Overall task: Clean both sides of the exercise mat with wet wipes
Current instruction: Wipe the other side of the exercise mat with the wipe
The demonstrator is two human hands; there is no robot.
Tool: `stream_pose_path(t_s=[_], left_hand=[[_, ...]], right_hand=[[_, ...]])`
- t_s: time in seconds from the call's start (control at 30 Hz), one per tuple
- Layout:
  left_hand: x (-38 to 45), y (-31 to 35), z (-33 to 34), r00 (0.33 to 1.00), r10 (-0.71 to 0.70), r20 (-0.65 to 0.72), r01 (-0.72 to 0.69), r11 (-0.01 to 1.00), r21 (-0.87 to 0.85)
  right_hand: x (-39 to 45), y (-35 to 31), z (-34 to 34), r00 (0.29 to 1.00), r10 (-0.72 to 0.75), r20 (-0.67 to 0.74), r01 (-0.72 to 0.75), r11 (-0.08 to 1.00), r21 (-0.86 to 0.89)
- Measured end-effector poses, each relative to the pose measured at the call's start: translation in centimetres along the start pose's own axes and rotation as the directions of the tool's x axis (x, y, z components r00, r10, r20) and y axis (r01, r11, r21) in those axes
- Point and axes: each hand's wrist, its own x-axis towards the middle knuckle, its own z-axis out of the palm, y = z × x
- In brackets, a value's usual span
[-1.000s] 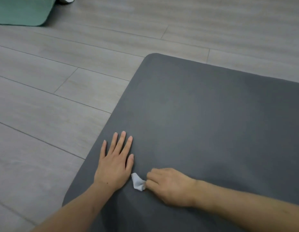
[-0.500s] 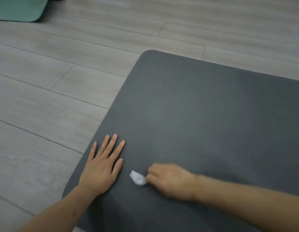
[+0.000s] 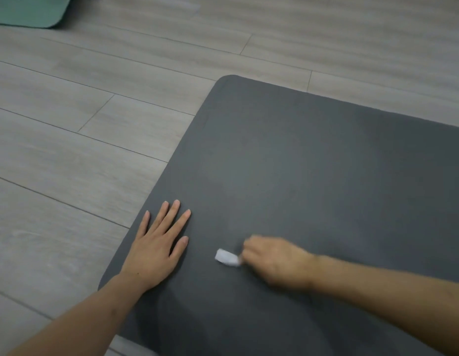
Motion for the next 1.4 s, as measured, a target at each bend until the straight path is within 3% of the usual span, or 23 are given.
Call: stream_pose_path(t_s=[0.07,0.13,0.2,0.23,0.27,0.37,0.43,0.47,0.53,0.57,0.63,0.7,0.73,0.8,0.87,0.93,0.97,1.03,1.13,1.2,1.27,1.33,1.4], left_hand=[[0.0,-0.7,-0.2,0.999,0.039,0.014,-0.038,0.999,-0.029],[-0.3,-1.6,-0.3,0.997,0.069,0.020,-0.069,0.997,-0.021],[-1.0,-2.2,-0.1,0.999,0.046,-0.002,-0.046,0.999,-0.020],[-1.1,-2.5,0.1,0.999,0.031,-0.014,-0.032,0.999,-0.019],[-1.4,-2.7,0.3,0.999,0.022,-0.023,-0.022,1.000,-0.013],[-1.6,-3.4,0.6,0.997,0.057,-0.043,-0.057,0.998,-0.002],[-1.5,-3.6,0.5,0.996,0.075,-0.057,-0.074,0.997,0.020],[-1.5,-3.6,0.5,0.995,0.077,-0.066,-0.075,0.997,0.035],[-1.6,-3.4,0.5,0.994,0.068,-0.080,-0.063,0.996,0.070],[-1.6,-3.2,0.5,0.994,0.064,-0.089,-0.056,0.995,0.087],[-1.5,-3.1,0.6,0.994,0.068,-0.081,-0.059,0.992,0.108],[-1.6,-3.3,0.6,0.995,0.071,-0.073,-0.062,0.991,0.121],[-1.6,-3.5,0.6,0.995,0.073,-0.071,-0.064,0.991,0.116],[-1.6,-3.7,0.5,0.995,0.069,-0.076,-0.062,0.993,0.096],[-1.8,-3.4,0.7,0.995,0.060,-0.079,-0.054,0.996,0.075],[-1.9,-3.8,0.5,0.995,0.058,-0.083,-0.053,0.996,0.069],[-2.0,-4.2,0.3,0.995,0.062,-0.078,-0.056,0.995,0.077],[-2.3,-5.1,0.0,0.995,0.077,-0.063,-0.070,0.993,0.095],[-2.8,-5.4,-0.1,0.997,0.064,-0.050,-0.059,0.993,0.098],[-2.9,-5.1,0.3,0.997,0.017,-0.078,-0.011,0.996,0.087],[-2.8,-5.0,0.6,0.996,-0.001,-0.095,0.009,0.997,0.082],[-2.8,-5.2,0.7,0.995,0.011,-0.101,-0.003,0.997,0.083],[-2.9,-5.2,0.7,0.994,0.011,-0.108,-0.002,0.996,0.086]], right_hand=[[1.6,6.2,-1.6,0.969,0.187,-0.161,-0.200,0.978,-0.063],[2.8,12.2,-3.5,0.797,0.503,-0.334,-0.545,0.837,-0.039],[4.0,12.7,-3.4,0.627,0.694,-0.353,-0.728,0.684,0.051],[4.6,11.2,-2.2,0.651,0.674,-0.348,-0.707,0.705,0.043],[5.0,8.3,-0.9,0.726,0.594,-0.346,-0.616,0.786,0.055],[4.2,-2.3,2.1,0.977,0.173,-0.127,-0.151,0.974,0.166],[4.2,-3.4,2.1,0.997,-0.081,-0.014,0.082,0.991,0.102],[4.9,-1.6,1.5,0.995,-0.093,-0.041,0.095,0.995,0.045],[7.3,4.7,0.4,0.966,0.146,-0.215,-0.148,0.989,0.008],[8.3,8.2,-1.0,0.900,0.312,-0.302,-0.329,0.944,-0.005],[9.5,13.2,-3.4,0.744,0.586,-0.322,-0.606,0.794,0.043],[10.5,12.2,-3.6,0.670,0.667,-0.325,-0.681,0.727,0.089],[11.0,9.8,-2.6,0.709,0.635,-0.308,-0.642,0.761,0.093],[11.1,2.7,0.3,0.856,0.487,-0.176,-0.457,0.870,0.183],[9.9,-4.2,2.0,0.991,0.133,0.017,-0.134,0.963,0.236],[9.1,-5.3,2.2,0.989,-0.127,0.071,0.118,0.985,0.128],[9.6,-3.6,1.7,0.990,-0.138,0.007,0.138,0.988,0.073],[11.7,2.5,0.8,0.981,0.068,-0.184,-0.061,0.997,0.043],[13.9,11.0,-2.1,0.814,0.486,-0.318,-0.496,0.867,0.055],[14.8,10.2,-1.7,0.731,0.590,-0.344,-0.600,0.795,0.088],[14.8,4.5,0.5,0.825,0.464,-0.324,-0.462,0.883,0.088],[13.5,-2.3,2.7,0.969,0.171,-0.179,-0.153,0.982,0.109],[13.1,-4.0,2.6,0.997,-0.054,-0.052,0.058,0.995,0.080]])
